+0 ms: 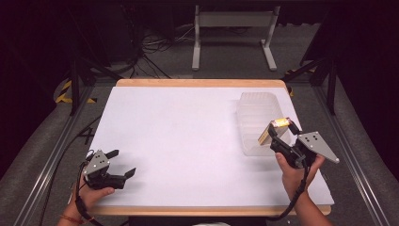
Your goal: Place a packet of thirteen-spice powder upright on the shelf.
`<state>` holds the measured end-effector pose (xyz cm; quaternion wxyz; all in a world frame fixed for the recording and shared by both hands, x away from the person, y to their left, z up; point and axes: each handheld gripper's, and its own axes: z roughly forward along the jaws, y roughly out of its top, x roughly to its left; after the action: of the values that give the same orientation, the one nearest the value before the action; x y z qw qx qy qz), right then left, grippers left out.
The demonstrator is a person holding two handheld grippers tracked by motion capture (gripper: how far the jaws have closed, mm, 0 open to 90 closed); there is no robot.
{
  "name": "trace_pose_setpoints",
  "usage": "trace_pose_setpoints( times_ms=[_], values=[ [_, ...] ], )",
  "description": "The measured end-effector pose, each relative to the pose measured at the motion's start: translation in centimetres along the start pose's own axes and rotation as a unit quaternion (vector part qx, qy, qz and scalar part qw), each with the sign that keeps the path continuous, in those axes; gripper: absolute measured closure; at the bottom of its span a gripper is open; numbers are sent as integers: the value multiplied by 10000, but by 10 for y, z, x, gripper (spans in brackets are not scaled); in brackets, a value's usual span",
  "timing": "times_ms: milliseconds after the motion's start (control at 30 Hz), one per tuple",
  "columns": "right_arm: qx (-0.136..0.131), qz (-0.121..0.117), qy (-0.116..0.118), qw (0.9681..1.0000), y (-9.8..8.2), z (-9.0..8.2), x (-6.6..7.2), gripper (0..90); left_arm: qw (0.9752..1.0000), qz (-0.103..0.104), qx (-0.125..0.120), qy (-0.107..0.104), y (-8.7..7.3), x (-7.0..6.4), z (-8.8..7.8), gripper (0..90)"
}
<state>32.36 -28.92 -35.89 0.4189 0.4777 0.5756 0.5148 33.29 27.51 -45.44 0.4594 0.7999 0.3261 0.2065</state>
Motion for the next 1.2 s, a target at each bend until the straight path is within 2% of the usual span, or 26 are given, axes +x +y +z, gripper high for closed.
trace_pose_setpoints(
  times_ms=[100, 200, 300, 400, 600, 667, 733, 900, 967, 1200],
  values=[
    [138, -93, 72, 9998, 3, 1, 0, 329, 10000, -10, 19, 6, 0, 0, 0, 59],
    [185, -5, -21, 9998, 5, 3, 1, 329, 10000, 25, 4, 8, 0, 0, 0, 59],
    [283, 151, 70, 9995, 11, 0, 5, 329, 10000, 19, 3, -4, 0, 0, 0, 59],
    [380, -30, -37, 9993, 11, -1, 13, 329, 10000, 13, 20, -19, 0, 0, 0, 59],
    [524, 24, -172, 9985, 11, -3, 17, 327, 10000, 15, 29, -25, 0, -1, 0, 59],
    [703, 109, -180, 9973, 9, -2, 17, 327, 10000, 45, 30, -17, 0, -1, 0, 59],
    [761, 131, -189, 9968, 9, -2, 17, 327, 10000, 57, 23, -22, 0, -1, 0, 59],
    [897, 72, -147, 9958, 8, 2, 16, 318, 10000, 42, 41, -35, 0, 0, 0, 59],
    [1012, -2, -132, 9948, 5, 7, 15, 271, 10000, 32, 32, -30, 0, 0, 0, 58],
    [980, -96, -135, 9950, 5, 10, 11, 257, 10000, 26, 29, -37, 0, 0, 0, 58]
  ],
)
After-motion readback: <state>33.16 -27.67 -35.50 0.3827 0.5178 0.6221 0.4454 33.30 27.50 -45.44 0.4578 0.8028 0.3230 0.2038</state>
